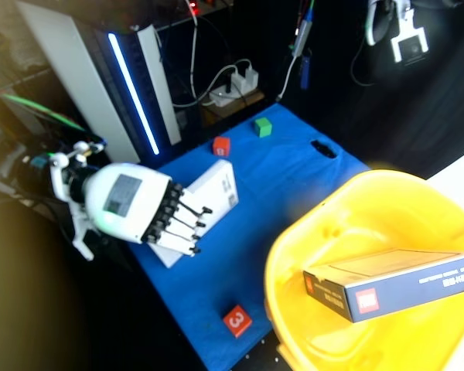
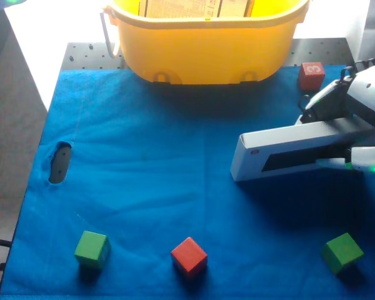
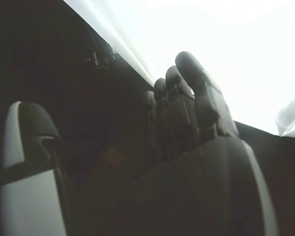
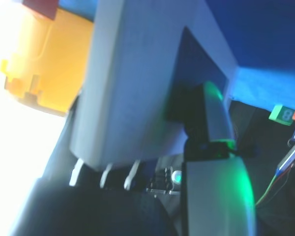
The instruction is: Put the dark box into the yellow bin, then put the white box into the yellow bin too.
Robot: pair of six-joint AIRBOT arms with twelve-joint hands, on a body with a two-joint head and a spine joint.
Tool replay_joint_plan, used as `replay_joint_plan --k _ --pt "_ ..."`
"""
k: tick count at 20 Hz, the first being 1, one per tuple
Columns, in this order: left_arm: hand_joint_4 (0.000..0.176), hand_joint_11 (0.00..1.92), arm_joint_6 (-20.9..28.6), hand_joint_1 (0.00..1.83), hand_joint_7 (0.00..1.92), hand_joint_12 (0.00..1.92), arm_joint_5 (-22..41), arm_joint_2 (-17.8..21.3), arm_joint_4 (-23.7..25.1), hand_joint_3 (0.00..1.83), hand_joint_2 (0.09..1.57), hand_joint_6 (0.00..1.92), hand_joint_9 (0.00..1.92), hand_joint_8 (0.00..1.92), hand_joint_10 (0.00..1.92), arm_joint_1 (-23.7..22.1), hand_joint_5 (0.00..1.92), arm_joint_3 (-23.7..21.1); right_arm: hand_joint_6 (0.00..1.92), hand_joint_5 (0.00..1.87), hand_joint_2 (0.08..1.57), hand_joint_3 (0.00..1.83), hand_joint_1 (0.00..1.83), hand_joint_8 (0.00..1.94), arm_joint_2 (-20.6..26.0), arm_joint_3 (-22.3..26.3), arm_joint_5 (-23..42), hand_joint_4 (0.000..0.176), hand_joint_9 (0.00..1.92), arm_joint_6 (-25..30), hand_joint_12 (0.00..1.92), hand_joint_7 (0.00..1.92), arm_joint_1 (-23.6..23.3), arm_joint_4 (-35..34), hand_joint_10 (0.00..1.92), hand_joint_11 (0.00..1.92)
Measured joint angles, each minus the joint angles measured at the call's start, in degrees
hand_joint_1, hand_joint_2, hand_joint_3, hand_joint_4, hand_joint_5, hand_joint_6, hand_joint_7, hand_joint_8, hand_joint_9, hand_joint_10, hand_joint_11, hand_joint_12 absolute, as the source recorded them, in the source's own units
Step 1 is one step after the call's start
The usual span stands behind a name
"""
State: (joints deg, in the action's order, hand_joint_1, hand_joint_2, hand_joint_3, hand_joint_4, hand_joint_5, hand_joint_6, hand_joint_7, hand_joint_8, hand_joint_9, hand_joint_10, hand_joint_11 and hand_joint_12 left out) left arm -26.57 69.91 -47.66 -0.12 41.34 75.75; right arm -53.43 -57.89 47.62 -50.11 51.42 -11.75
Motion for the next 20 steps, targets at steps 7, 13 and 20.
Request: replay_joint_plan --k 7,13,20 --pt "0.0 0.0 -1.9 1.02 0.23 0.74 4.9 0.0 -1.9 0.0 0.89 0.0 0.25 0.0 0.0 3.6 0.23 -1.6 0.68 1.1 1.03 0.0 1.28 0.59 -0.3 -0.4 1.6 0.0 1.26 0.0 1.19 1.28 -2.1 0.1 0.43 0.88" --pt "0.0 0.0 -3.6 1.0 0.22 0.47 6.6 0.1 -2.0 0.0 0.86 0.0 0.22 0.0 0.0 3.9 0.21 -2.6 0.8 1.02 1.05 0.0 1.28 0.67 -0.2 -0.9 2.0 0.0 1.33 0.0 1.22 1.25 -5.2 0.9 0.37 0.97" --pt "0.0 0.01 -4.1 0.95 0.27 0.41 6.9 0.0 -1.5 0.0 0.87 0.01 0.27 0.0 0.0 4.4 0.21 -3.0 0.72 1.06 1.04 0.0 1.29 0.65 0.3 -1.4 2.2 0.0 1.36 0.0 1.25 1.27 -10.6 3.9 0.38 1.0"
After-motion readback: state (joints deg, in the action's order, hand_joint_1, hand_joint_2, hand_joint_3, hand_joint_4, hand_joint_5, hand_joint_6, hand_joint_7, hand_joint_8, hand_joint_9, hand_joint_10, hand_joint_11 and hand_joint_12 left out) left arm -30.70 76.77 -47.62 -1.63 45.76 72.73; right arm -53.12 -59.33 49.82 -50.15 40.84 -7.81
